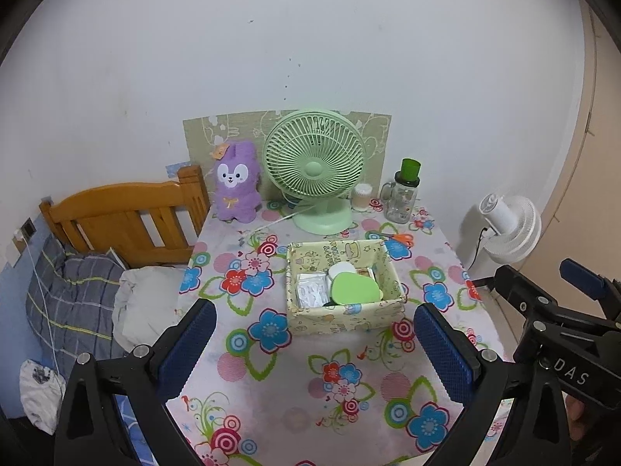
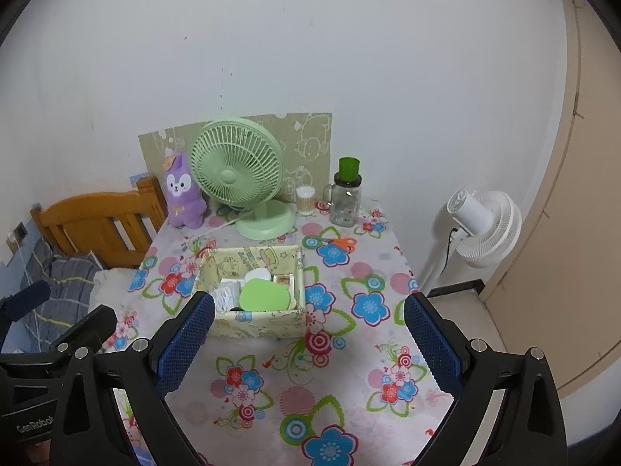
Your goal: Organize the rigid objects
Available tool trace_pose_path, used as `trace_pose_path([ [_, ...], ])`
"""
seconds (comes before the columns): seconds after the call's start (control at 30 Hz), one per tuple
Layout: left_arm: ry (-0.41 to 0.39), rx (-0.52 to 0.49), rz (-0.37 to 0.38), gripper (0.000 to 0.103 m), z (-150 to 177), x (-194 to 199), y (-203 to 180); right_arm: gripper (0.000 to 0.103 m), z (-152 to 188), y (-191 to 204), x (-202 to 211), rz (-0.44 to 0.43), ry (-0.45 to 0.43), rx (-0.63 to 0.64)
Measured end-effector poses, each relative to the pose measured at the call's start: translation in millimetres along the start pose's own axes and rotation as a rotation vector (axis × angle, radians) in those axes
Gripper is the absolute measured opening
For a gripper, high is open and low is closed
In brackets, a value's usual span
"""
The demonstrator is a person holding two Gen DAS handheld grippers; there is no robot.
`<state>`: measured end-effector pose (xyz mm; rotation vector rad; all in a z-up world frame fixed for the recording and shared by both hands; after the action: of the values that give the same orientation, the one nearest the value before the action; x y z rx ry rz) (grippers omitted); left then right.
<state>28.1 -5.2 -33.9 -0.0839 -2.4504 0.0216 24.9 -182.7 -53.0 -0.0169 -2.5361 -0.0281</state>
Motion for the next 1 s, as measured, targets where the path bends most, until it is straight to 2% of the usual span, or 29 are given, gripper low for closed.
trace_pose_path([
  [0.47,-0.038,0.019,-0.040,0.103,-0.6,13.8,6.9,0.099,-2.4,6.6,9.6,-0.008,-0.025,0.010],
  [1.0,-0.035,0.010,-0.030,0.103,-3.1,11.2,4.6,0.099,-3.0,3.0,7.9,-0.012,-0.011,-0.036],
])
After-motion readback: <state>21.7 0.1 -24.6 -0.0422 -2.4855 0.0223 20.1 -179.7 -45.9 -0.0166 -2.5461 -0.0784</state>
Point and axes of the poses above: each gripper's, at about its wrist camera, not at the fingertips, and x roughly against the way its jaws point, y to its left, z to its underside, the point moved 4 cm from there along -x, roughly the way its jaws point, and after that the axes turned 2 degrees about -y, right-handed, at the moved point
